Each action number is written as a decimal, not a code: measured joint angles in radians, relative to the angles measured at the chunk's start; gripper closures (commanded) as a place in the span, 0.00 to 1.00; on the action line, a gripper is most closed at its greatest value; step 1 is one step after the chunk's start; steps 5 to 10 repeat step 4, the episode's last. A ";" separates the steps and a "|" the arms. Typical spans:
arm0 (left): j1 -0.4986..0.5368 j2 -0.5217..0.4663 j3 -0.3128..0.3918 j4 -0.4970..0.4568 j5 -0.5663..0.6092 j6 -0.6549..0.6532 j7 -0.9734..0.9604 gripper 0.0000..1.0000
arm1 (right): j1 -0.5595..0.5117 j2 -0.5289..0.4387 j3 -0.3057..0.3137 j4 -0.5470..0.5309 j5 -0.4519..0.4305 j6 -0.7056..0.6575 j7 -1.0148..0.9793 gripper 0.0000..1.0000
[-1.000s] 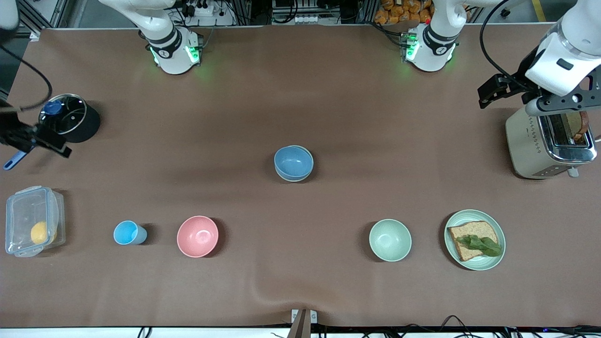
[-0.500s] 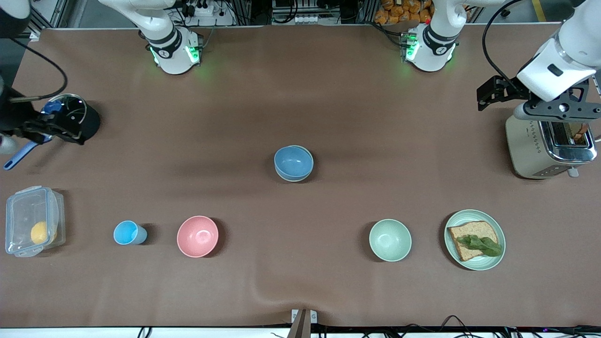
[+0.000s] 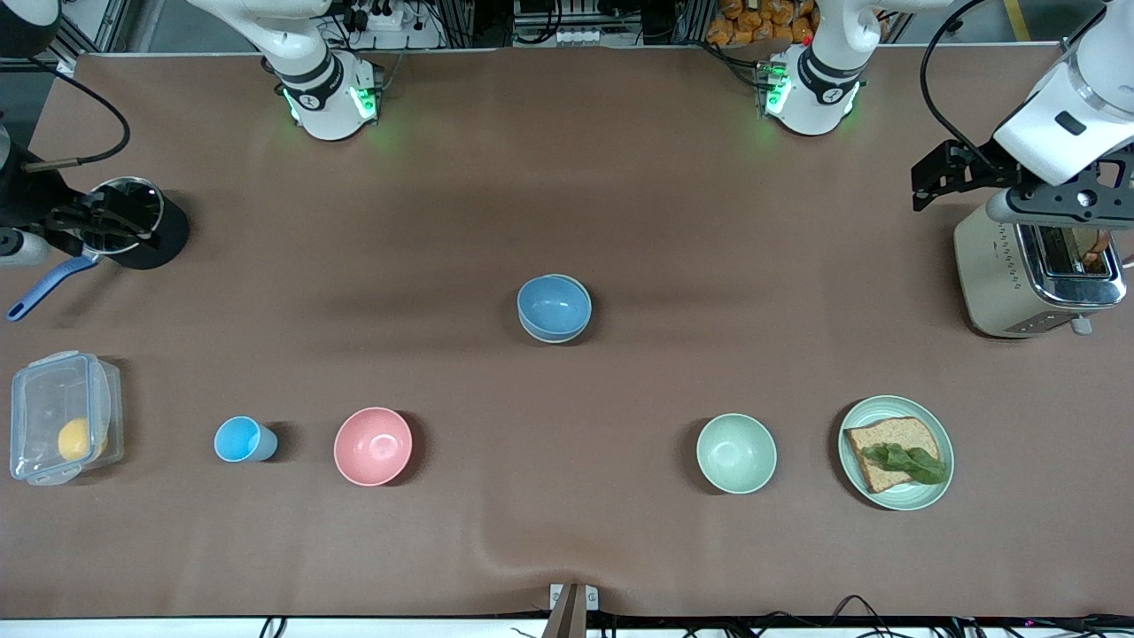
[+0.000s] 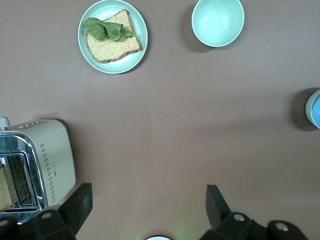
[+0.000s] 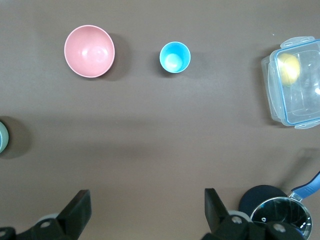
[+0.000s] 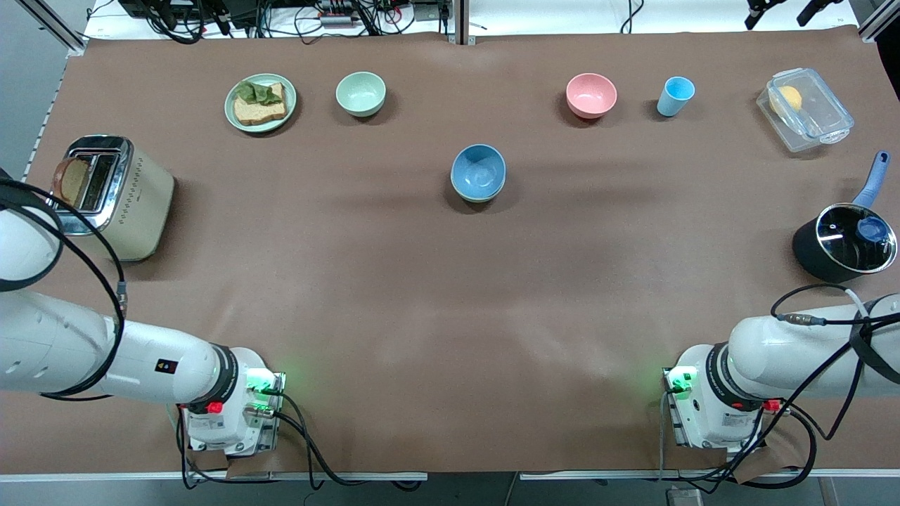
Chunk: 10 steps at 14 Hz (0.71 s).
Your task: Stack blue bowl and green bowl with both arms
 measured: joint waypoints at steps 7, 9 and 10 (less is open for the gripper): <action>0.000 0.001 -0.001 0.003 0.000 0.000 0.001 0.00 | 0.004 -0.007 0.010 -0.014 0.000 0.008 -0.003 0.00; 0.000 0.001 -0.001 0.003 0.000 0.000 0.001 0.00 | 0.004 -0.007 0.010 -0.014 0.000 0.008 -0.003 0.00; 0.000 0.001 -0.001 0.003 0.000 0.000 0.001 0.00 | 0.004 -0.007 0.010 -0.014 0.000 0.008 -0.003 0.00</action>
